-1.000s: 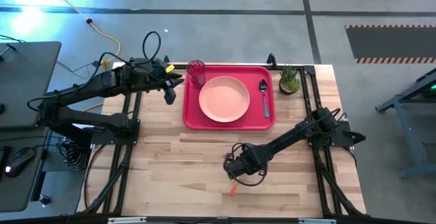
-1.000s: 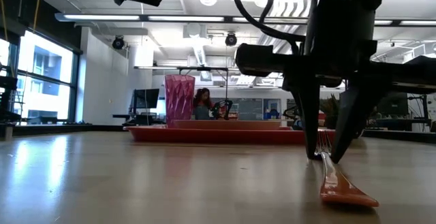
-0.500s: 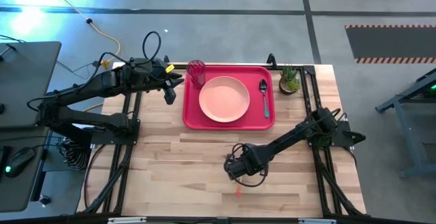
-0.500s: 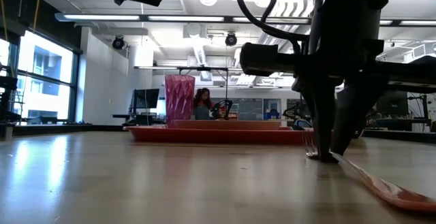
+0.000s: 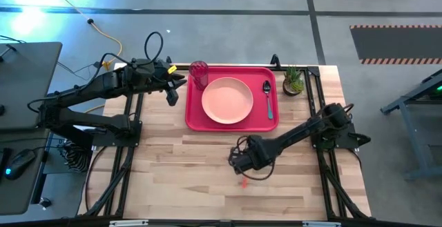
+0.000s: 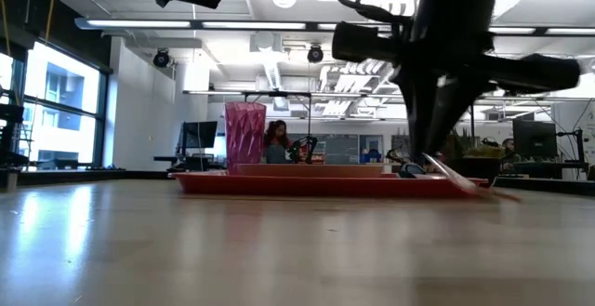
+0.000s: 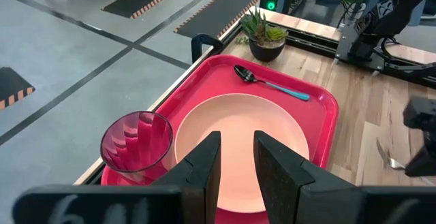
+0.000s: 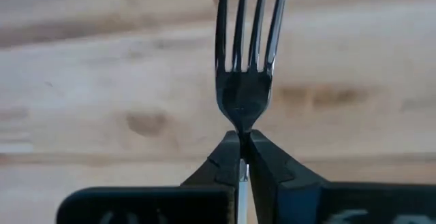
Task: Pick and place plate/cup/fork/spoon on tray
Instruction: Put the orange fork to the right of the orange plate on the red tray
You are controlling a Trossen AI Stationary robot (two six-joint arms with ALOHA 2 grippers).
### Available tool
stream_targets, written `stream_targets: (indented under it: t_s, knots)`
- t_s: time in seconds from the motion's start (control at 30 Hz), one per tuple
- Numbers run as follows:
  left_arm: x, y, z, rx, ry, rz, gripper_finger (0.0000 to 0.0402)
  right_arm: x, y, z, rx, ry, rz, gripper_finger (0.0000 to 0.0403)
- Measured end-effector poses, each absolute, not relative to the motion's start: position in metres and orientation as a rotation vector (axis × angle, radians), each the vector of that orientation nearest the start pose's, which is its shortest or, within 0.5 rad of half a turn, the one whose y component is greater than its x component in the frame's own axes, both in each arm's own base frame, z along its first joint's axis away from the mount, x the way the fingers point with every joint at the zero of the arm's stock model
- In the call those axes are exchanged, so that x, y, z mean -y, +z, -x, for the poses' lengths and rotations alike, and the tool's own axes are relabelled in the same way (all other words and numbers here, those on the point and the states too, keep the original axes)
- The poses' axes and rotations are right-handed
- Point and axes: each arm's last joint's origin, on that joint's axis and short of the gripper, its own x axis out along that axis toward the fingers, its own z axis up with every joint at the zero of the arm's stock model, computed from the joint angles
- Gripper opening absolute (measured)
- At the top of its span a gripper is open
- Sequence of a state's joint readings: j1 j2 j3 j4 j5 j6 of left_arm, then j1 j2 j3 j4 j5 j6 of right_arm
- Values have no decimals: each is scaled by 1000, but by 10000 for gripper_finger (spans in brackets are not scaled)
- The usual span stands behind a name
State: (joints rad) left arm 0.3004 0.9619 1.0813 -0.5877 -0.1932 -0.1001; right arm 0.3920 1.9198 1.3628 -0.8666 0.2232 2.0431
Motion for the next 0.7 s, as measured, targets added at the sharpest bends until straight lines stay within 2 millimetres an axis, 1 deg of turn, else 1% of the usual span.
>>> stream_targets:
  t_s: [0.17, 0.3, 0.5, 0.6, 0.7]
  knots:
    - [-62, 365, -181, -448, 508, 122, 76, -112, 198, -335, -850, -1175, -1196, 1]
    - [-62, 365, -181, -447, 508, 122, 76, -90, 215, -329, -875, -1174, -1139, 1]
    - [-62, 365, -181, -448, 507, 122, 76, -51, 240, -318, -893, -1190, -1065, 1]
    - [-62, 365, -181, -447, 507, 122, 76, -28, 251, -312, -896, -1199, -1028, 1]
    - [-62, 365, -181, -447, 508, 122, 76, -4, 258, -308, -907, -1202, -984, 1]
